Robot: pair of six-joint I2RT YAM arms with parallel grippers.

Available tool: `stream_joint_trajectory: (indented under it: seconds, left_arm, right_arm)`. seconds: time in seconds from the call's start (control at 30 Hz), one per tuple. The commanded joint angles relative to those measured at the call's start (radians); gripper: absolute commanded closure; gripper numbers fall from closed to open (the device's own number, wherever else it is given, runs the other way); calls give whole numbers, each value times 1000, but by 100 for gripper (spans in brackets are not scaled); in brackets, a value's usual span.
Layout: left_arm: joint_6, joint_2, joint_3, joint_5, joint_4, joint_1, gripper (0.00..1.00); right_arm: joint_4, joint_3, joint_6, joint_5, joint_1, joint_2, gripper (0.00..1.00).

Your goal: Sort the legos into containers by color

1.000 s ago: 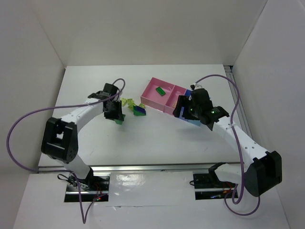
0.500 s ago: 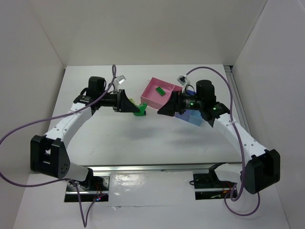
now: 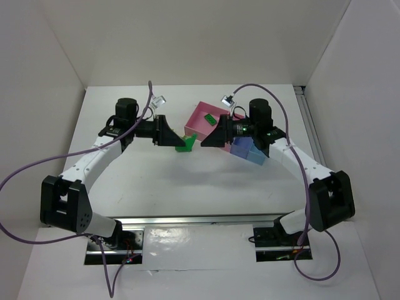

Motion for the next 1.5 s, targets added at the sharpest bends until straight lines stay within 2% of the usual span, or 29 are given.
stream_joint_trajectory:
  seconds: [0.0,0.17,0.37,0.4,0.53,0.6,0.7,0.87,1.27,1.37,1.47]
  left_arm:
    - [-14,6,-1,62,69,-7,100]
    - [-5,6,-1,62,69,-16,100]
    - [-5,15,-1,62,69,-26,100]
    - [-5,15,-1,62,60,-26,100]
    - [6,15,9,62,50,-26,100]
    - [18,15,18,62,41,-26,100]
    - [18,25,18,33,30,-26,100]
    - [0,25,18,-11,50,-2,100]
    - [-39,54,13,-95,63,56,100]
    - [-10,86,59,-216,-51,41,100]
    - [35,130,140,-427,-215,-5,100]
  right_arm:
    - [132,73,27,-44,26,36,6]
    - [152,110,38,-25,63,76,10]
    - [244,119,105,-25,83,120,26]
    - [257,119,105,-25,83,120,33]
    - [266,101,115,-25,83,130,51]
    - [266,101,115,-25,83,119,55]
    - [266,83,124,0,83,110,70]
    - [157,43,73,53,46,77,70]
    - [31,-6,26,170,1,39,70]
    - [-71,15,-6,296,-20,27,70]
    - [-205,36,-42,458,-29,5,70]
